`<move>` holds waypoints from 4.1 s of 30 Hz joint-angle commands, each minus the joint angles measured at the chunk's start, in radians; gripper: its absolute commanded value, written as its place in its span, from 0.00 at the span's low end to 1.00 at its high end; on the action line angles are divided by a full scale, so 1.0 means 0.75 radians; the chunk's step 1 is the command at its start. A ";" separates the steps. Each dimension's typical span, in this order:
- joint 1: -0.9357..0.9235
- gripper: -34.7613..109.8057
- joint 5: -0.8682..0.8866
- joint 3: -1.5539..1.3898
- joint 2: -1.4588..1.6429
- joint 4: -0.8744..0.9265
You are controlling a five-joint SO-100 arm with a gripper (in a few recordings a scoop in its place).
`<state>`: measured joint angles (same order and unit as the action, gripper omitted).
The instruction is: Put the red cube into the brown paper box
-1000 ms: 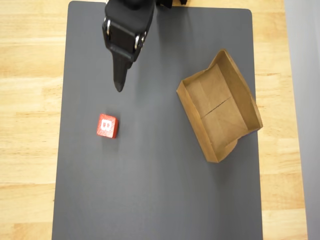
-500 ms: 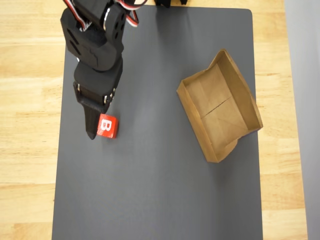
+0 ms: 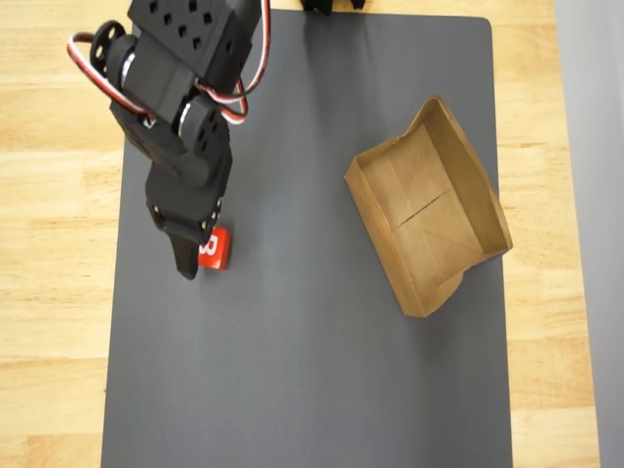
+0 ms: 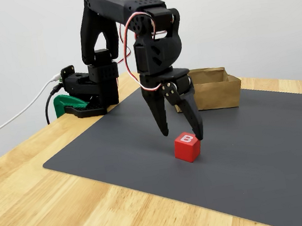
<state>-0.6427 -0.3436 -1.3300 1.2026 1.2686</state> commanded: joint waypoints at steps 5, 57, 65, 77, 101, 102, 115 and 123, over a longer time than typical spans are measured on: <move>0.012 0.47 -0.072 0.149 -0.096 0.039; 0.677 0.24 0.387 -0.920 1.524 -0.401; 0.908 0.24 0.378 -1.178 1.749 -0.575; 1.055 0.24 0.094 -1.565 1.773 -0.974; 1.094 0.43 -0.016 -1.581 1.683 -0.908; 1.094 0.43 -0.016 -1.581 1.685 -0.908; 1.006 0.30 -0.008 -1.595 1.876 -0.908; 0.779 0.24 0.149 -1.669 2.254 -0.806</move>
<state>-0.0061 -0.2638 -2.5663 2.8057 0.6535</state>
